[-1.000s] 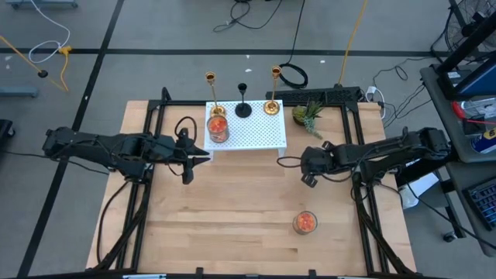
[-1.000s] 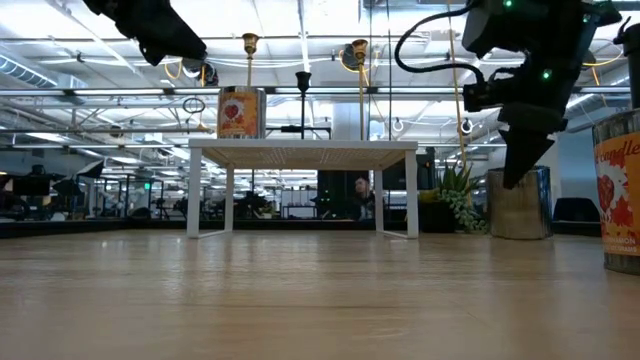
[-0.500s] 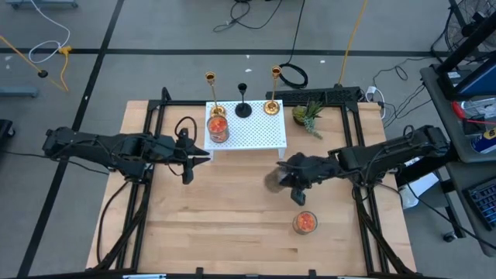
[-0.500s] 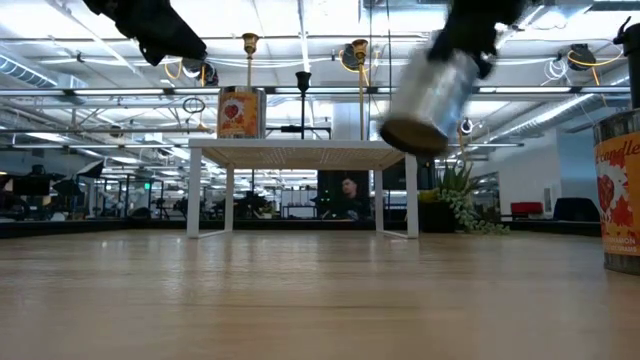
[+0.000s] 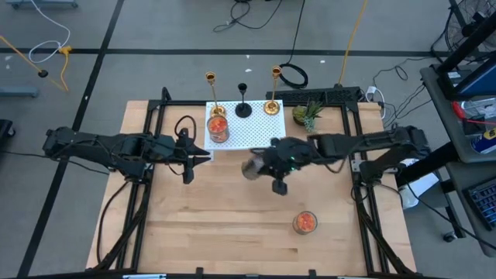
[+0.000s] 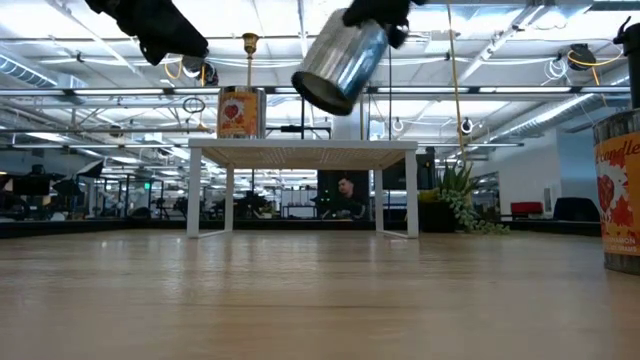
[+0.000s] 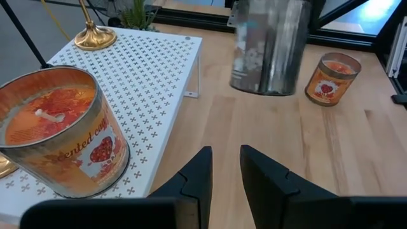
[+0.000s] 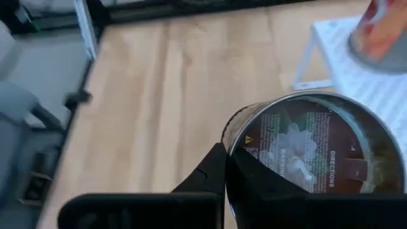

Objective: Pick & Place candle stick holders
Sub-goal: Put the brown scented candle on the shelf

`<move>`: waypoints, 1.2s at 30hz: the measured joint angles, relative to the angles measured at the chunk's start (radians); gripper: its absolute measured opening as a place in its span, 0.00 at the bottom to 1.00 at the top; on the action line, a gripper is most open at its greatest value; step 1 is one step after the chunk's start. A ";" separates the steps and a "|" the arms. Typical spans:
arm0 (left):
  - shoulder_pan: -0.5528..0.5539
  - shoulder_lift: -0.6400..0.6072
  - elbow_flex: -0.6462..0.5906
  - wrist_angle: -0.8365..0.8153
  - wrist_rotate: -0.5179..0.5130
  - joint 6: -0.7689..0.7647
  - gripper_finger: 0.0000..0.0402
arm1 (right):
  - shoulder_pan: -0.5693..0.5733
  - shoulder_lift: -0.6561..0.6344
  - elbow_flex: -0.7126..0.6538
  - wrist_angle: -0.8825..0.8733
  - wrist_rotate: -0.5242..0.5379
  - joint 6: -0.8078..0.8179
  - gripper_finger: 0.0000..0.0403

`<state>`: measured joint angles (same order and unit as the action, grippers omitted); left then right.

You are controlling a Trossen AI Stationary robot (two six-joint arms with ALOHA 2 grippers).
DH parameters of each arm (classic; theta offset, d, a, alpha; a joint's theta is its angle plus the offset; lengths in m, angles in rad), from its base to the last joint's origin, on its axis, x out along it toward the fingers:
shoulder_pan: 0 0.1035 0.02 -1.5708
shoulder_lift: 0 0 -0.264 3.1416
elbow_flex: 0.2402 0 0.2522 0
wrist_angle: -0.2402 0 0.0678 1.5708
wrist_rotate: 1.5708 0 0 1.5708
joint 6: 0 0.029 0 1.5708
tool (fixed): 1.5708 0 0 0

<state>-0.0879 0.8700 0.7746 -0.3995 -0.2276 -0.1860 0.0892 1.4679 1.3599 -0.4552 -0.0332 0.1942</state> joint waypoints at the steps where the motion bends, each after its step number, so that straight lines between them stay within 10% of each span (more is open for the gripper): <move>1: 0.000 0.000 0.000 0.002 0.000 0.000 0.22 | -0.018 0.025 0.054 -0.055 -0.002 -0.042 0.00; 10: 0.000 0.000 0.000 0.001 0.000 0.009 0.22 | -0.204 0.203 0.281 -0.195 0.004 -0.208 0.00; 36: 0.000 0.000 0.000 0.000 0.000 0.020 0.22 | -0.310 0.245 0.287 -0.158 0.004 -0.291 0.10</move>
<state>-0.0879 0.8700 0.7750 -0.3992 -0.2272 -0.1663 -0.2209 1.7126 1.6466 -0.6129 -0.0289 -0.0972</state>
